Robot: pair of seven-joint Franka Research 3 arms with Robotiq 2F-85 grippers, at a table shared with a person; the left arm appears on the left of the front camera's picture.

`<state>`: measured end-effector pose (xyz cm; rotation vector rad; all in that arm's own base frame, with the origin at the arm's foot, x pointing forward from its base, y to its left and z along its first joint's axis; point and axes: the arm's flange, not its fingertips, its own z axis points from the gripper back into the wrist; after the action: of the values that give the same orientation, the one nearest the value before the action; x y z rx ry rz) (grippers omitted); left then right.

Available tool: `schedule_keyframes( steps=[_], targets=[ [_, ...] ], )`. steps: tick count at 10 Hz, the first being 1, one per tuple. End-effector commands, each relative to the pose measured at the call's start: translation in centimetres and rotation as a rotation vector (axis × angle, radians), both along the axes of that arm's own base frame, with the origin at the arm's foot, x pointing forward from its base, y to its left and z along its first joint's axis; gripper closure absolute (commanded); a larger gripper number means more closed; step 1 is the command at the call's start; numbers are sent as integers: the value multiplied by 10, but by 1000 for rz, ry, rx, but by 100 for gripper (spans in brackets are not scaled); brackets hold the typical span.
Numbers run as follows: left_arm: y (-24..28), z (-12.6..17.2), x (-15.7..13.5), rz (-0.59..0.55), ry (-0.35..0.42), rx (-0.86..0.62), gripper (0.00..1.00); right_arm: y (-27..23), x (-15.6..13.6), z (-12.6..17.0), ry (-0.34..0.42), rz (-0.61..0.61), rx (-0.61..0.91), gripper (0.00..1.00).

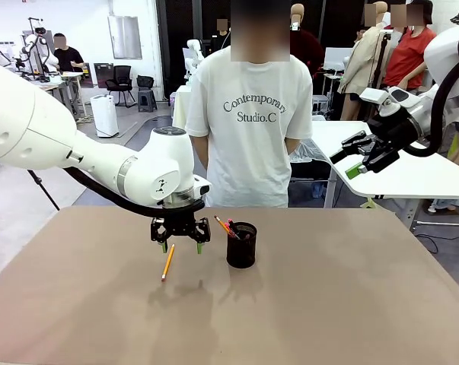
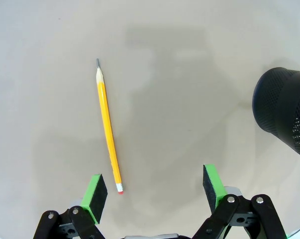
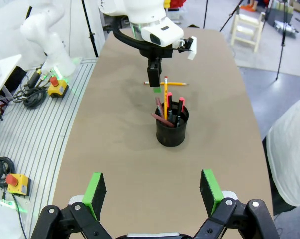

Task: Place the pens into the pen holder.
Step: Pick up a writing instrument from the table and place it into the Pen holder.

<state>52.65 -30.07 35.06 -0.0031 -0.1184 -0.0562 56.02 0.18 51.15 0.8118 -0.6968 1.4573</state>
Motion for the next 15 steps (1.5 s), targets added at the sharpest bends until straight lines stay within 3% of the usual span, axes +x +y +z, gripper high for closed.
schedule_keyframes(
  steps=[1,3,15],
  targets=[
    [11,-3,14,-25,-25,-4,0,2,0,4,15,-4,-2,0],
    [21,-7,25,-13,-51,14,0,2,0,4,15,-4,-2,0],
    [49,-47,64,-18,37,14,0,2,0,4,15,-4,-2,0]
  ],
)
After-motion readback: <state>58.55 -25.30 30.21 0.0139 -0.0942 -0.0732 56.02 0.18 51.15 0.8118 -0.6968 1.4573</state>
